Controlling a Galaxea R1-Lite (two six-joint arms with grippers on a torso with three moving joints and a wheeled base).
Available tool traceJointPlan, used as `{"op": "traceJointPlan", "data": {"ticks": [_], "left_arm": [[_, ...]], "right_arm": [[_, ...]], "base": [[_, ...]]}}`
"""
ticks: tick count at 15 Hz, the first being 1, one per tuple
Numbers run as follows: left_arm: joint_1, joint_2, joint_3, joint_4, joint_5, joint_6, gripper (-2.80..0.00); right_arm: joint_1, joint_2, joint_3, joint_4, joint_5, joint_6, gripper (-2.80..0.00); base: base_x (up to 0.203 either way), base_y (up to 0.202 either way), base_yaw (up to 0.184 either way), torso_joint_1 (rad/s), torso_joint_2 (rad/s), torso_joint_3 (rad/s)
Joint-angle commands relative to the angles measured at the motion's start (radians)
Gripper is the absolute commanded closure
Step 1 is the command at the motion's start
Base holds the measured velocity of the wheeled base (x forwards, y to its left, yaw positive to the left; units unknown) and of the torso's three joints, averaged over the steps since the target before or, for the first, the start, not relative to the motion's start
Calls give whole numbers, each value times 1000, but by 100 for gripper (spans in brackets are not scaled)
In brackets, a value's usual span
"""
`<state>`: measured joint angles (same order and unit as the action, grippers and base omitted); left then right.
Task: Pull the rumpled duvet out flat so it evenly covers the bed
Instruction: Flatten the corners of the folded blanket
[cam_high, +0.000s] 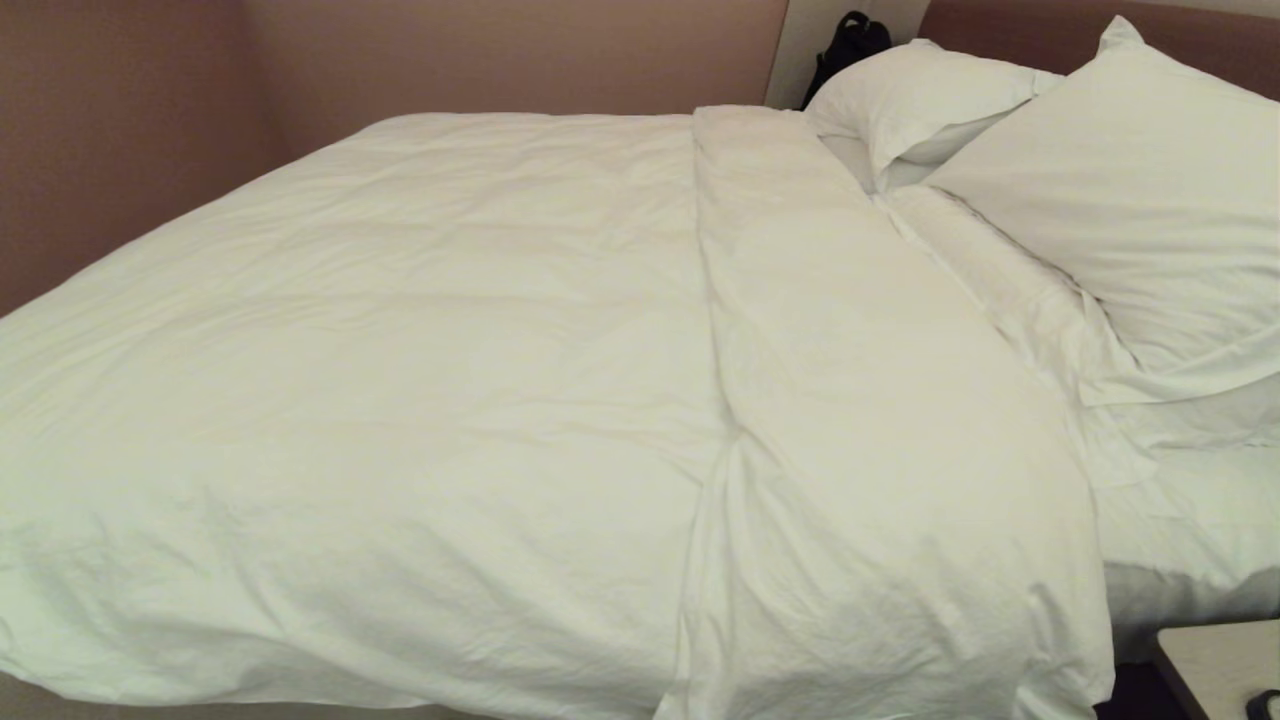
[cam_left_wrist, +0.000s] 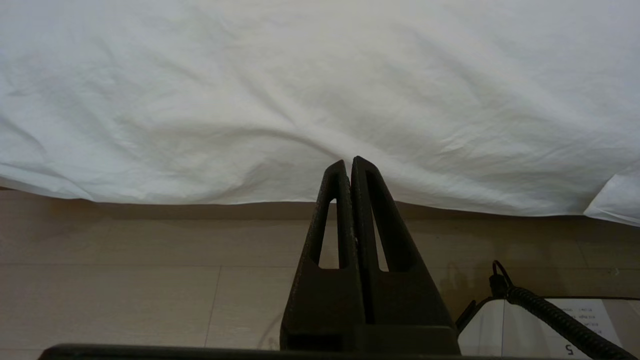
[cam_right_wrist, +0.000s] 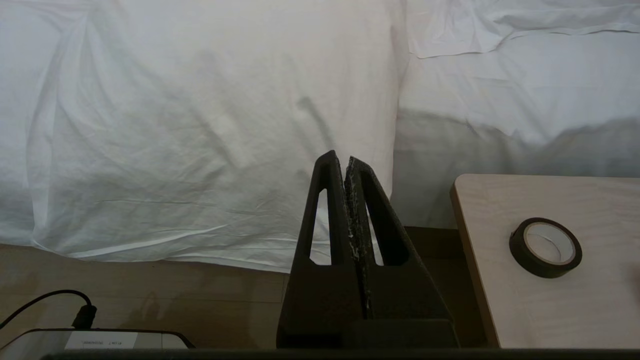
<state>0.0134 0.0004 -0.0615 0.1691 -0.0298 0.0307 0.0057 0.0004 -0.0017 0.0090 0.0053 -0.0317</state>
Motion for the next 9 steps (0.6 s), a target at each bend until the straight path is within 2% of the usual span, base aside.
{"op": "traceJointPlan", "data": {"ticks": [1, 5, 9], "left_arm": [[0, 0, 0, 1, -1, 0, 0], [0, 0, 0, 1, -1, 0, 0], [0, 0, 0, 1, -1, 0, 0]], "right_arm": [[0, 0, 0, 0, 1, -1, 0], [0, 0, 0, 0, 1, -1, 0], [0, 0, 0, 0, 1, -1, 0]], "base": [[0, 0, 0, 0, 0, 0], [3, 35, 9, 1, 1, 2], [0, 186, 1, 4, 1, 4]]}}
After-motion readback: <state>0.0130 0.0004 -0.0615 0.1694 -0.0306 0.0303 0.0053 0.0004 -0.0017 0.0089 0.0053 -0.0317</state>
